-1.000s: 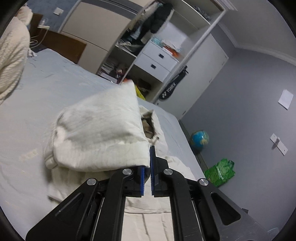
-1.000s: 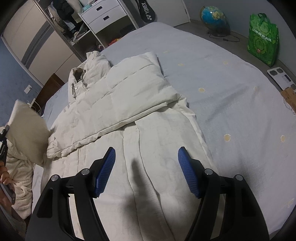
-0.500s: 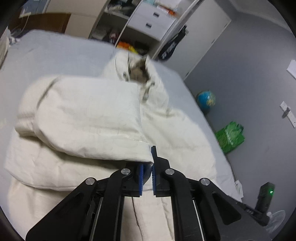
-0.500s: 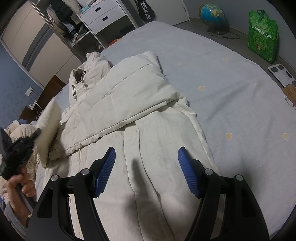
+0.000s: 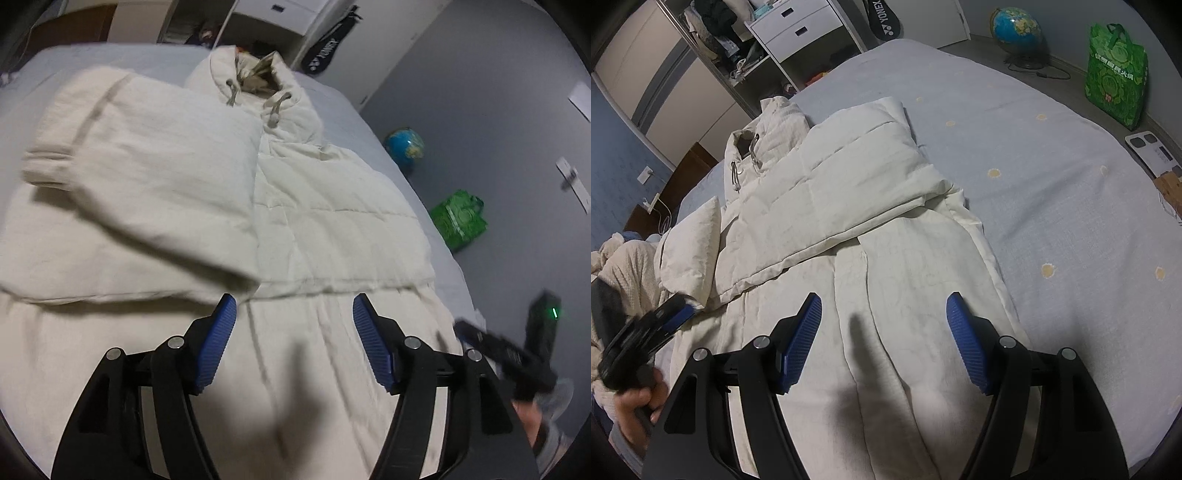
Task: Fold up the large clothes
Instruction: 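Grasp the end of the other folded sleeve with the right gripper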
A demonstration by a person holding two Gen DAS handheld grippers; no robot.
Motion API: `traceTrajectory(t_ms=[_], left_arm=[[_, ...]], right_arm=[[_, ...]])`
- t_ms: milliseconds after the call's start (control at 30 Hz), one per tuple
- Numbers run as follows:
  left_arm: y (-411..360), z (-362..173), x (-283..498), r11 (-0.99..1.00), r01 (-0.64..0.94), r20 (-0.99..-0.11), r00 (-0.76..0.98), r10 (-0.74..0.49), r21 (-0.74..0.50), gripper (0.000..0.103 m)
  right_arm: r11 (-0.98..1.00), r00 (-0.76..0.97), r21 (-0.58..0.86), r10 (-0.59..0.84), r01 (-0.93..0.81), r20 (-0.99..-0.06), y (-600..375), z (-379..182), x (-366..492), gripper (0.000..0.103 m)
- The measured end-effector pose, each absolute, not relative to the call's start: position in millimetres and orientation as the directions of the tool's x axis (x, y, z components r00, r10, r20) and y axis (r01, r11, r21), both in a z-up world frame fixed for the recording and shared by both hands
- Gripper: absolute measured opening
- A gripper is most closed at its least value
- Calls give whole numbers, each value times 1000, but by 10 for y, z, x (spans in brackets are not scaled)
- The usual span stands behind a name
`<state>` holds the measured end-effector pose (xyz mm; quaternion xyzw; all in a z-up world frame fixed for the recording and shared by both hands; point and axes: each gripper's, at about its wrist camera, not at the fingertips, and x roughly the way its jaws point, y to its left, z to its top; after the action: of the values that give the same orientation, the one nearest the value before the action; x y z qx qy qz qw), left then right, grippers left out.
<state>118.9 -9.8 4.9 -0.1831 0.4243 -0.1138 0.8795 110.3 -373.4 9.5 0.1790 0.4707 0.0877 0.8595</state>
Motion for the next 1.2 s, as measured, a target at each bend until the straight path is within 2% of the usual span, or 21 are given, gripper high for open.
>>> traceTrajectory(t_ms=[133,267,400,467,500,600,733,833,1033,1200], left_arm=[[222,225,929,926,14,-706,643,-296,-376,67],[735,379,701,933,-119,-679,717,-157,-341,72],[1031,283,528,930,-160,-629,772,-91,-330,72],[1095,175,495,934,-177,-645,761,-70,-311,71],[1125,145,518,934,-197,-661,749,-53,-299,71],[1232,148,568,920,-229,-635,772,-27,-318,73],[1424,28,614,895,-334,-669,741,56,-295,73],[1631,-16,557,855,-408,-680,728,92,-321,73],[1952,-37,396,771,-514,-675,722,153,-376,73],[2148,-80,262,690,-586,-677,711,188,-424,73]], right_arm=[[929,538,370,305,14,-786,-3696,94,1109,66],[944,530,331,282,-4,-799,-3621,103,1111,66],[961,517,263,268,-84,-813,-3410,153,1103,66],[964,510,218,265,-150,-818,-3220,212,1101,66],[961,506,200,272,-192,-819,-3077,263,1099,66],[945,500,149,283,-291,-818,-2647,406,1129,66],[906,499,80,301,-417,-813,-1919,594,1238,66],[867,488,52,328,-495,-809,-1385,661,1322,66],[801,478,-41,315,-598,-820,-366,630,1479,66],[727,505,-175,264,-664,-822,366,535,1529,66]])
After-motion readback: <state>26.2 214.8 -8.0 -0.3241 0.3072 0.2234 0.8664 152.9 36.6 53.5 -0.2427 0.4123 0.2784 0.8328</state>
